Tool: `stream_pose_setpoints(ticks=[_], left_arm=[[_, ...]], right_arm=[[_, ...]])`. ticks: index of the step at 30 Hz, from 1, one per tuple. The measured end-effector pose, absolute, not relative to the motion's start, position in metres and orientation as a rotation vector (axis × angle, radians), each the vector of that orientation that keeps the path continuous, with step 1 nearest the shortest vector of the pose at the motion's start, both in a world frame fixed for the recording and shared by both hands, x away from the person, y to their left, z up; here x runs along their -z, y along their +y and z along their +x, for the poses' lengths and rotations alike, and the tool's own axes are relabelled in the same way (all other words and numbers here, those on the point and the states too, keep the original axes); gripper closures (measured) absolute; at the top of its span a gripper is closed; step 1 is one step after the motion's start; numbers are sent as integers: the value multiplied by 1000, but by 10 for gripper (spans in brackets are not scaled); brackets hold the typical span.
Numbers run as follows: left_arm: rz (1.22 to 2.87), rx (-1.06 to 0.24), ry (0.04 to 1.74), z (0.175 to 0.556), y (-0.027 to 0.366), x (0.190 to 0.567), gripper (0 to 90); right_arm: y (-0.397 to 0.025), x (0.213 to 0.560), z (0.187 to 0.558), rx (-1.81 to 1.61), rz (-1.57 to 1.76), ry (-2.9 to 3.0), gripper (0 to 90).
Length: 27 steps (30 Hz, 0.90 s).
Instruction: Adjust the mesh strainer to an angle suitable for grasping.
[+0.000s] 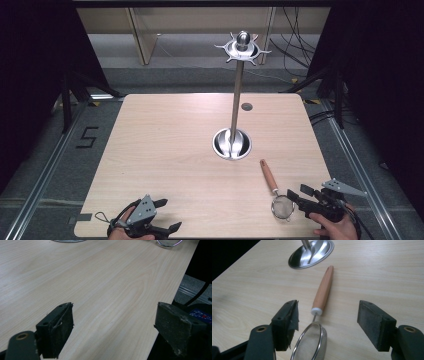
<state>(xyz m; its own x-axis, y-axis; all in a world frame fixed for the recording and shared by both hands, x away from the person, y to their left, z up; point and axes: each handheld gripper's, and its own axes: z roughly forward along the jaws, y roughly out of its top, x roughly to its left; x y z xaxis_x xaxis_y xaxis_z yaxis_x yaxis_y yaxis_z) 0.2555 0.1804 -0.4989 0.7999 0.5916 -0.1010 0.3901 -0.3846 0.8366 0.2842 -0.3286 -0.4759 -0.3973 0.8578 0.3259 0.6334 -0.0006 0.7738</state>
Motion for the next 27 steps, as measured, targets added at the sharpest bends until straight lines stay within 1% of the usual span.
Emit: stream_pose_setpoints(ticks=[8, 9, 10, 14, 15, 18, 23, 24, 26, 27], left_arm=[[2025, -265, 728, 255, 181, 499, 147], [2023, -267, 731, 255, 180, 499, 147], [2022, -267, 732, 255, 180, 499, 147], [2023, -268, 731, 256, 180, 499, 147], [2023, -268, 731, 256, 181, 499, 147], [2045, -280, 717, 256, 182, 499, 147], [2041, -277, 724, 256, 182, 499, 147], [2023, -280, 731, 256, 181, 500, 147], [2022, -277, 731, 256, 180, 500, 147], [2028, -281, 716, 257, 181, 500, 147]], right_arm=[[-326, 477, 286, -1371, 1561, 2029, 339], [-324, 475, 284, -1389, 1610, 2023, 339], [-326, 476, 287, -1364, 1548, 2040, 339], [-324, 476, 288, -1353, 1538, 2052, 339], [-320, 475, 287, -1381, 1584, 2045, 339], [-318, 475, 291, -1365, 1515, 2076, 339], [-305, 469, 295, -1276, 1505, 2117, 340], [-302, 468, 300, -1230, 1432, 2161, 340], [-299, 468, 302, -1205, 1400, 2169, 340], [-294, 467, 301, -1191, 1446, 2182, 341]])
